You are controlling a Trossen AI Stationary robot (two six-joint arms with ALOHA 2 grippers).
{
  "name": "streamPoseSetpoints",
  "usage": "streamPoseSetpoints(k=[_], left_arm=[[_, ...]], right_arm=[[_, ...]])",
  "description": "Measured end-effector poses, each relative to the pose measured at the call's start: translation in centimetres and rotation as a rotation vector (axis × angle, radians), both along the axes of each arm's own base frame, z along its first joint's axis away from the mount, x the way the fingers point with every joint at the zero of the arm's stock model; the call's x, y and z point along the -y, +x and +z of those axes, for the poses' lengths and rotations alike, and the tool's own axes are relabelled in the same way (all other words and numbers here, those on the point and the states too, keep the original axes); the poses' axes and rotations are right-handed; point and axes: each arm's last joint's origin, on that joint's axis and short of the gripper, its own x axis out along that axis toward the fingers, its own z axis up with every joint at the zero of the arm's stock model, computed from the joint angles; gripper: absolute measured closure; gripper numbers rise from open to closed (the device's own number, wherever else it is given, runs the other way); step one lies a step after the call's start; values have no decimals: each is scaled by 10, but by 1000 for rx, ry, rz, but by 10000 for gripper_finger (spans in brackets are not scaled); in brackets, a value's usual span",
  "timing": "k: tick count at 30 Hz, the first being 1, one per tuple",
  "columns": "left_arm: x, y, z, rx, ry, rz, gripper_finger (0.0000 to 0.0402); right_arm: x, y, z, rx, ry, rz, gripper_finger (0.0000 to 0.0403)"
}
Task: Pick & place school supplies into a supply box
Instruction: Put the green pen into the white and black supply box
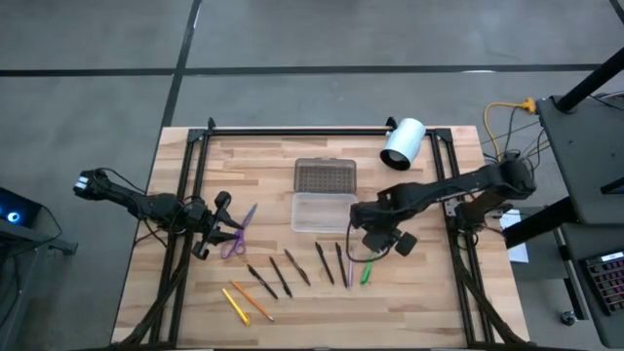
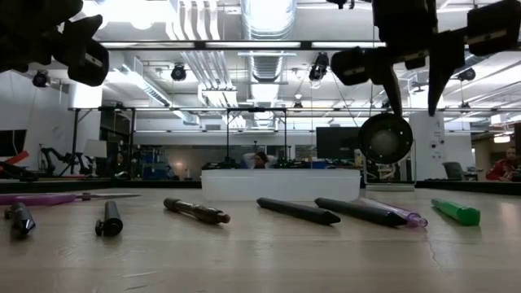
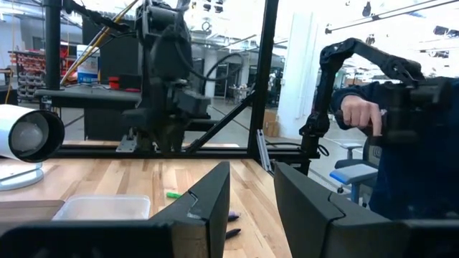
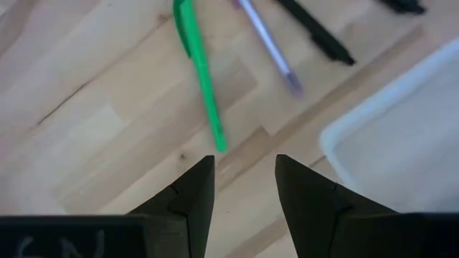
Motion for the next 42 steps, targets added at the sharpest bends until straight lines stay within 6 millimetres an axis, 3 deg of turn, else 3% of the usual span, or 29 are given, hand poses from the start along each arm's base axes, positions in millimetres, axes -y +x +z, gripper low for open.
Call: streamPoseSetpoints(k=[5, 15, 42], left_arm=[[0, 0, -1, -6, 2, 0, 306], [0, 1, -1, -7, 3, 0, 306], [0, 1, -2, -17, 6, 0, 306]], right_arm=[[-13, 3, -14, -40, -36, 35, 262], [-34, 1, -23, 20, -91, 52, 262], [-43, -16, -68, 69, -139, 100, 271]])
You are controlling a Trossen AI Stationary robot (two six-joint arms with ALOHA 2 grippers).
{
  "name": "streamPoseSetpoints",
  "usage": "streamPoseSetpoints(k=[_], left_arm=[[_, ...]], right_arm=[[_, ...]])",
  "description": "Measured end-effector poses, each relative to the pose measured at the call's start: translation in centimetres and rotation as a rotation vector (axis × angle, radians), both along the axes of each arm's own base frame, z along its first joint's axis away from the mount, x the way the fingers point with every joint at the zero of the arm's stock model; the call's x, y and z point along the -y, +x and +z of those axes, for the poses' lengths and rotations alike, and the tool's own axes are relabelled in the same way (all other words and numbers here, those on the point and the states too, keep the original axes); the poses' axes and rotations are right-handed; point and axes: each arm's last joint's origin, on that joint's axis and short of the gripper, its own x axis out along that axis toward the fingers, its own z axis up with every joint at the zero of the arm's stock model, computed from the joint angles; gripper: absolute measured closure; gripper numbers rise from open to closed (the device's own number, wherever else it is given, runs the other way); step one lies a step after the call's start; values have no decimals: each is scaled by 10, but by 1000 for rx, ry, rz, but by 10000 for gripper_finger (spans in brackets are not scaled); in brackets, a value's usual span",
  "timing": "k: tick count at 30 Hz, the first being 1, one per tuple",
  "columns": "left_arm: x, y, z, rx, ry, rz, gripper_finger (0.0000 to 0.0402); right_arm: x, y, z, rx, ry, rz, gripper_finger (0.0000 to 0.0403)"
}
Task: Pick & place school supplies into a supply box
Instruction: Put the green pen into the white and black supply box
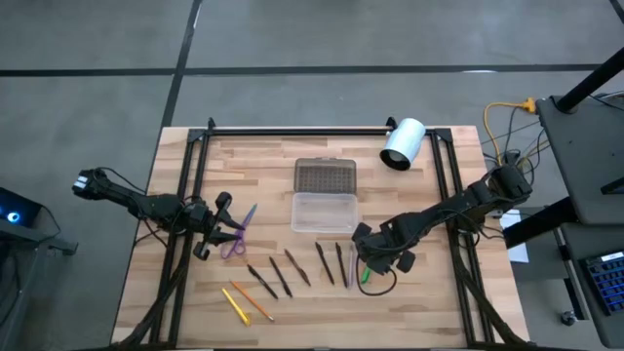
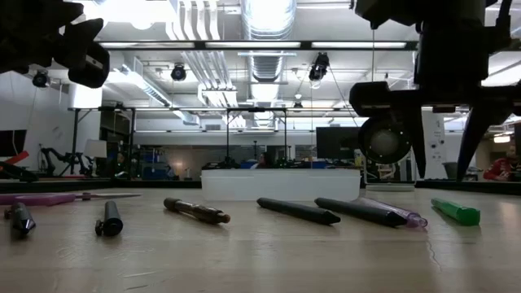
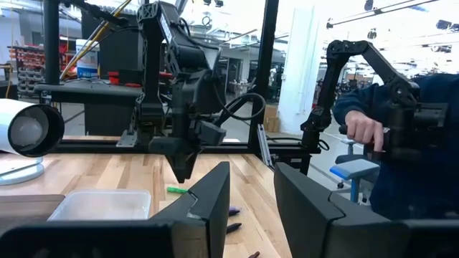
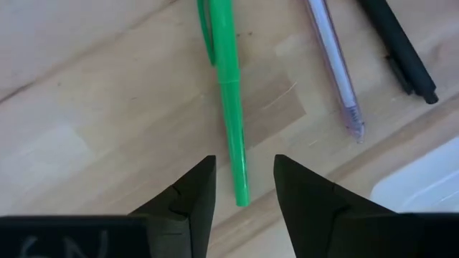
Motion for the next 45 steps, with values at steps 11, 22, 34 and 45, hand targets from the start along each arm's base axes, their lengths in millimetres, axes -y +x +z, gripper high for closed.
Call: streamPoseSetpoints(k=[11, 22, 34, 45], left_arm=[[0, 0, 0, 0, 0, 0, 306], [0, 0, 0, 0, 0, 0, 306], [0, 0, 0, 0, 0, 0, 306], [0, 0, 0, 0, 0, 0, 306]], right_arm=[[1, -3, -9, 8, 1, 17, 272], [8, -4, -18, 22, 23, 3, 275], [16, -6, -23, 5, 39, -16, 275], [23, -4, -24, 0, 64, -39, 275]])
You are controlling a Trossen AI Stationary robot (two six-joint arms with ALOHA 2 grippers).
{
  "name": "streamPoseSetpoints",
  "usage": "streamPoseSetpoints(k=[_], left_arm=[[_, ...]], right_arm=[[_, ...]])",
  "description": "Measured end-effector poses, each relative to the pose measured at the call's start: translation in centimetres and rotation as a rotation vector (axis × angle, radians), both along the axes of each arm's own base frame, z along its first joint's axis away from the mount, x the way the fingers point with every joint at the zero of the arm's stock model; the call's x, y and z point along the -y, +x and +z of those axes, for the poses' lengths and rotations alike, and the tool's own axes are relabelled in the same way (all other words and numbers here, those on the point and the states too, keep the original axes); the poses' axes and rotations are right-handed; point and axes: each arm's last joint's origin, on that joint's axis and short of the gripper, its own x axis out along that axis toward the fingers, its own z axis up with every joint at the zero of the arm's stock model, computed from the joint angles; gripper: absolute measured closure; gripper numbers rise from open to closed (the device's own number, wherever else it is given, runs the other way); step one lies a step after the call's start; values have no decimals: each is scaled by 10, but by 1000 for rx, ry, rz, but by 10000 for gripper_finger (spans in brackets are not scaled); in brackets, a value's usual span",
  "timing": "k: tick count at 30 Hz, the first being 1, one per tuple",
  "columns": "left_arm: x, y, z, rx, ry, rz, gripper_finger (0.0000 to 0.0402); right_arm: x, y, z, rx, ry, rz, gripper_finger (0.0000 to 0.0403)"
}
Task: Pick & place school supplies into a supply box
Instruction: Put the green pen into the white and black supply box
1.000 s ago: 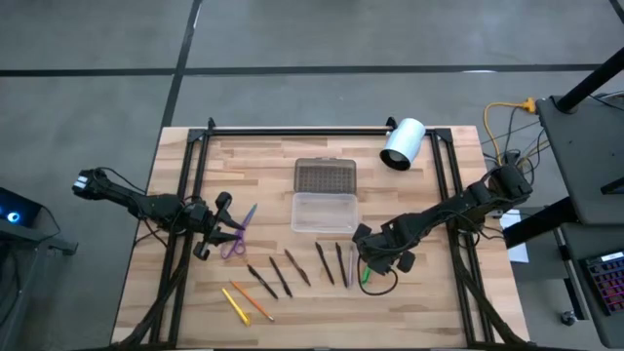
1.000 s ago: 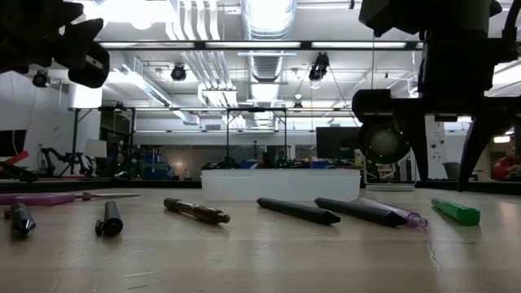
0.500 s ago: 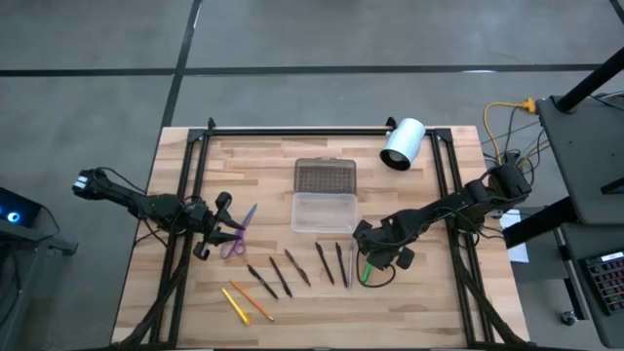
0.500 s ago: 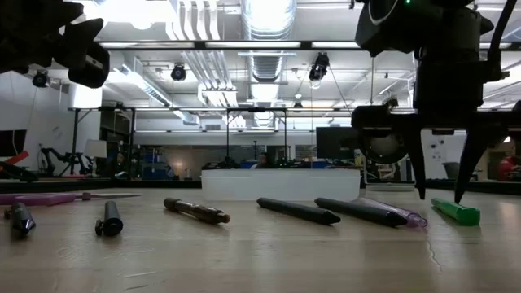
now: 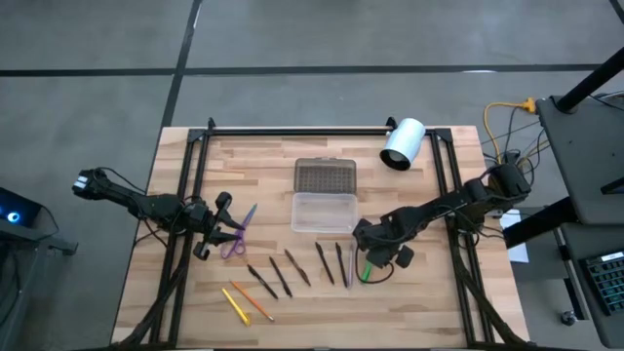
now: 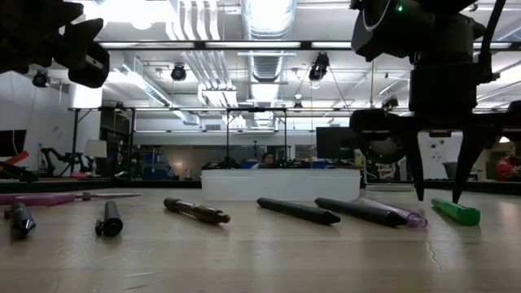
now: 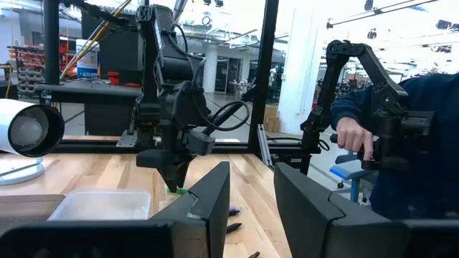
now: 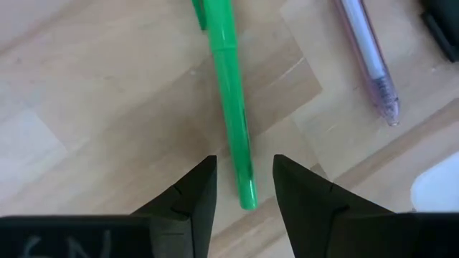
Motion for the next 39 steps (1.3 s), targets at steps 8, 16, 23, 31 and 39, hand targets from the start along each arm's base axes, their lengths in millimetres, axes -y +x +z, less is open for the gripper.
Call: streamPoseSetpoints(k=[8, 16, 23, 31, 39], left_arm=[[0, 0, 0, 0, 0, 0, 306], [0, 1, -1, -8, 3, 0, 306], [0, 1, -1, -11, 4, 0, 306], [0, 1, -1, -11, 4, 0, 306], [0, 1, -1, -12, 4, 0, 306]], right_arm=[[0, 7, -21, -86, 4, 13, 275], [-2, 15, -26, -131, -4, 19, 275], [-2, 15, -22, -128, -11, 17, 283], [-2, 15, -22, -126, -14, 13, 317], [-2, 16, -22, -118, -13, 13, 360]])
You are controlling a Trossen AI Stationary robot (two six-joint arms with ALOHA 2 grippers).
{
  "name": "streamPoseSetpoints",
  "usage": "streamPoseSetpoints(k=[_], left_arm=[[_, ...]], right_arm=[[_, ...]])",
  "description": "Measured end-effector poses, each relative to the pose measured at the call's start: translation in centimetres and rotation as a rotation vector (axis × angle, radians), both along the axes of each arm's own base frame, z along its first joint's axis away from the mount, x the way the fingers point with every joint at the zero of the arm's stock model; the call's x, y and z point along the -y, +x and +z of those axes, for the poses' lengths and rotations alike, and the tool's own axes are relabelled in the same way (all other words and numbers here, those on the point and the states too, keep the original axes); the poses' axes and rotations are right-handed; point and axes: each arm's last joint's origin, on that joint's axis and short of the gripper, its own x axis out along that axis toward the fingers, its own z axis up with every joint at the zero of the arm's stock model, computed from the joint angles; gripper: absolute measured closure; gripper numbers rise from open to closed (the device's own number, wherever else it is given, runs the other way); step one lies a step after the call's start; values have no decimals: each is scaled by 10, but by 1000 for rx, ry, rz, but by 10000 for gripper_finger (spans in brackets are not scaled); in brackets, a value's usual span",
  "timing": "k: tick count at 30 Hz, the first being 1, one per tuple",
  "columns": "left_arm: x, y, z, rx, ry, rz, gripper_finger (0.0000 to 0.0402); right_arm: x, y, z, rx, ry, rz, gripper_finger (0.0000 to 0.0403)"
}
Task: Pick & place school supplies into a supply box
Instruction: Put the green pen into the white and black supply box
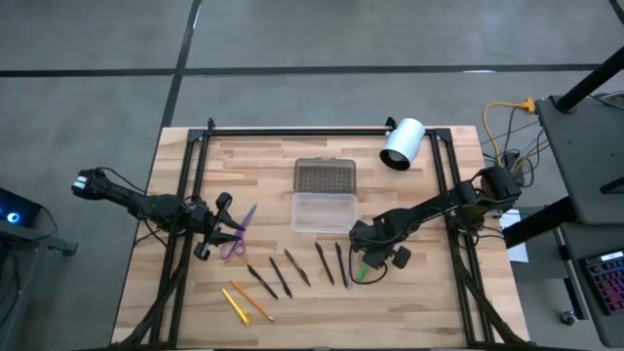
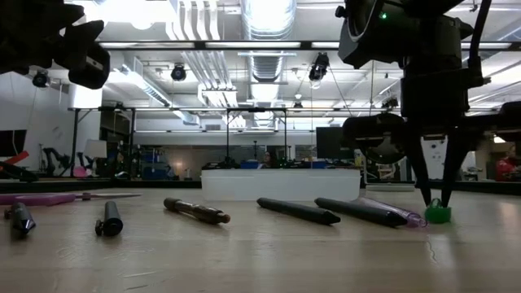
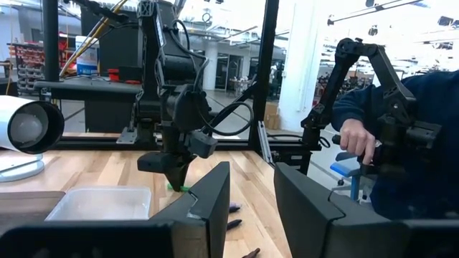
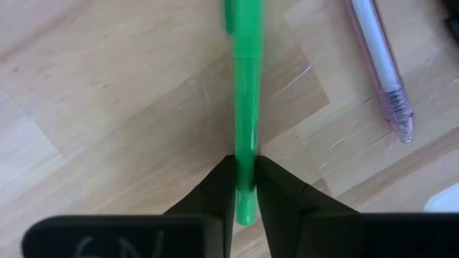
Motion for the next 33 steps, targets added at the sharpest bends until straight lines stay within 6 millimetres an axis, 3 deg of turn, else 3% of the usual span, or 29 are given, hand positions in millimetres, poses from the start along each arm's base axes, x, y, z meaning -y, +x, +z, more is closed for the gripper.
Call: streamPoseSetpoints(k=[11, 24, 33], left_arm=[[0, 0, 0, 0, 0, 1, 306], [0, 0, 0, 0, 0, 1, 306], [0, 0, 0, 0, 0, 1, 306]], right_arm=[[-1, 0, 1, -18, 39, -30, 378], [-4, 10, 18, -66, 36, -58, 380], [-16, 3, 21, -118, 26, -68, 380]])
